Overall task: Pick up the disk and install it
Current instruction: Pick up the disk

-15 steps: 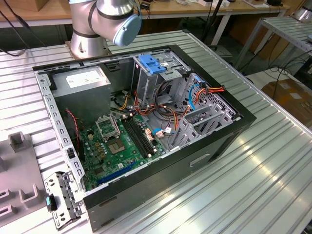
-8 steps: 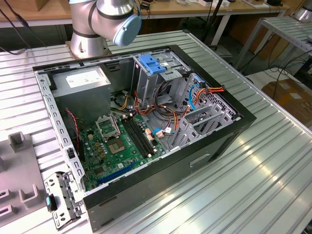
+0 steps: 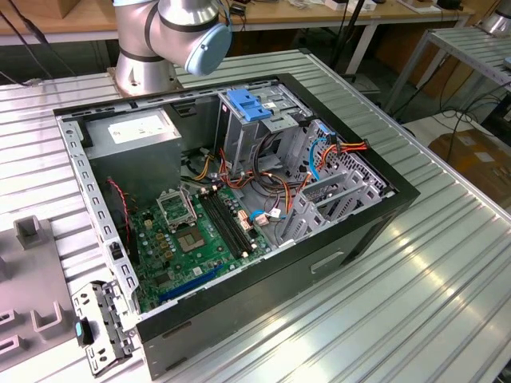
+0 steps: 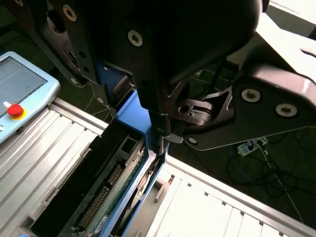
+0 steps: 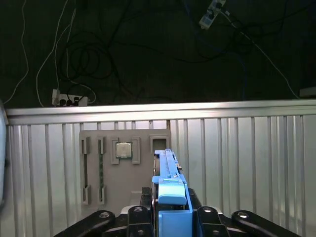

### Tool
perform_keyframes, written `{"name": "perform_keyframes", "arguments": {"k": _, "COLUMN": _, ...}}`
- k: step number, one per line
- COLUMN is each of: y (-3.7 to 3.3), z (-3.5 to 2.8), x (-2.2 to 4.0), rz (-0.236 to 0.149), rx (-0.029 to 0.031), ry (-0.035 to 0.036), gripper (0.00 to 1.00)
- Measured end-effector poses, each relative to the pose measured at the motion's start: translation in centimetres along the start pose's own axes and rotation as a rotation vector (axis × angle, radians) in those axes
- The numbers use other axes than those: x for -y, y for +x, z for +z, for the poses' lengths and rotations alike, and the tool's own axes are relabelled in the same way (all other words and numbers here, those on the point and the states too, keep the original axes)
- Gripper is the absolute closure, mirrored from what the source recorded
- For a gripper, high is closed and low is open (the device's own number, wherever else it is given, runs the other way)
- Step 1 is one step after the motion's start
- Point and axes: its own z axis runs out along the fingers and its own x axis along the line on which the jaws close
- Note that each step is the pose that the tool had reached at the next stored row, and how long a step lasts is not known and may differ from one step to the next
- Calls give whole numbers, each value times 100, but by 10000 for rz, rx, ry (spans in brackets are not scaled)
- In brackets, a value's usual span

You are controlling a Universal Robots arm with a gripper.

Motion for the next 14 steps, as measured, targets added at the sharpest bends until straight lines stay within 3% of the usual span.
{"name": "perform_keyframes", "arguments": {"k": 8, "y": -1, "z": -90, "x": 0, "rz": 0, "rx": 0, "ry": 0, "gripper": 63}}
{"name": "perform_keyframes", "arguments": {"k": 14, "y": -2, "z": -217, "x": 0, "rz": -1, "rx": 0, "ry": 0, "gripper": 63}}
